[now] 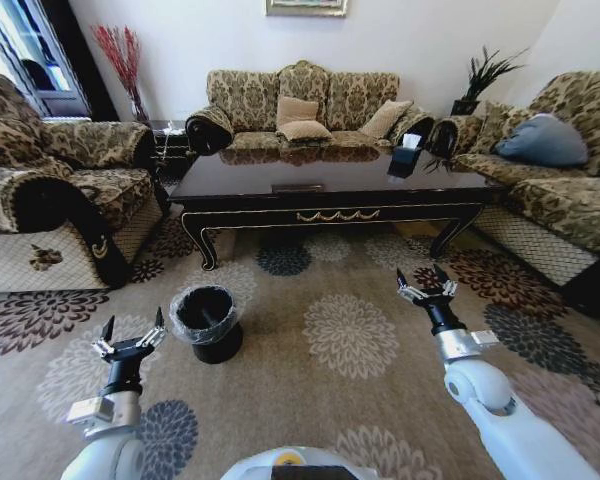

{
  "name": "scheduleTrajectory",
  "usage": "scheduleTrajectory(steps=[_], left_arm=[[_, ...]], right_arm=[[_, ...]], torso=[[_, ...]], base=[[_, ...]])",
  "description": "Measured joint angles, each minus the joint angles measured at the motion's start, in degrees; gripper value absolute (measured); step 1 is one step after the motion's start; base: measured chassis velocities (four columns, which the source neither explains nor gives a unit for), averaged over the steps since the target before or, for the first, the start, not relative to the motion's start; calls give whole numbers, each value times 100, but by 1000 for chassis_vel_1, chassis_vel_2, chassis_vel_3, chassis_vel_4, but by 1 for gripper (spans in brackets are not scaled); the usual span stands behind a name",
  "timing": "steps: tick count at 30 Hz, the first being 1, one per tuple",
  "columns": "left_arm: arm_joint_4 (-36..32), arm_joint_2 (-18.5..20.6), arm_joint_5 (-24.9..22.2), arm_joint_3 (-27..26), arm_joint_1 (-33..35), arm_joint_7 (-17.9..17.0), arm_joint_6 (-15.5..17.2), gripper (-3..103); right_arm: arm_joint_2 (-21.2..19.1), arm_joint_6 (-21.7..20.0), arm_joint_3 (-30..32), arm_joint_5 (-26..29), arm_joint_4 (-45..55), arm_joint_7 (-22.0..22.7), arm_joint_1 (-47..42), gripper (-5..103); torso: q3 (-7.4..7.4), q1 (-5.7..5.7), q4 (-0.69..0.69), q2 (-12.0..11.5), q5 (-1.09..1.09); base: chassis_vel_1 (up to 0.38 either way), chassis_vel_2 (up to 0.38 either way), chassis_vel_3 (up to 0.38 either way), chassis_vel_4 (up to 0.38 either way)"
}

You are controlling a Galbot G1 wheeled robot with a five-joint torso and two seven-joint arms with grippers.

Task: Move to the front of the table and pick up the trash from the floor, then place it into the trash bin.

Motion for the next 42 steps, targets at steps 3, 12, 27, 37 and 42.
scheduleTrajectory(steps=[3,12,27,37,42], left_arm=[[0,1,2,0,1,0,0,100],[0,2,4,1,3,3,0,100],[-3,2,9,1,5,3,1,100],[-5,1,10,2,6,2,4,100],[-5,2,11,1,6,2,4,100]], right_arm=[[0,0,-2,-1,0,1,1,100],[1,-1,-5,-3,-2,3,5,100],[1,-1,-10,-5,-8,3,7,100],[1,1,-11,-6,-8,3,7,100],[2,1,-12,-6,-9,3,7,100]], torso=[[0,0,1,0,0],[1,0,0,0,0],[0,0,1,0,-3],[-1,-2,0,1,-2],[0,-2,1,2,-1]], base=[[11,-11,-5,17],[115,-114,-114,126],[283,-280,-282,278],[361,-363,-364,370],[362,-363,-354,367]])
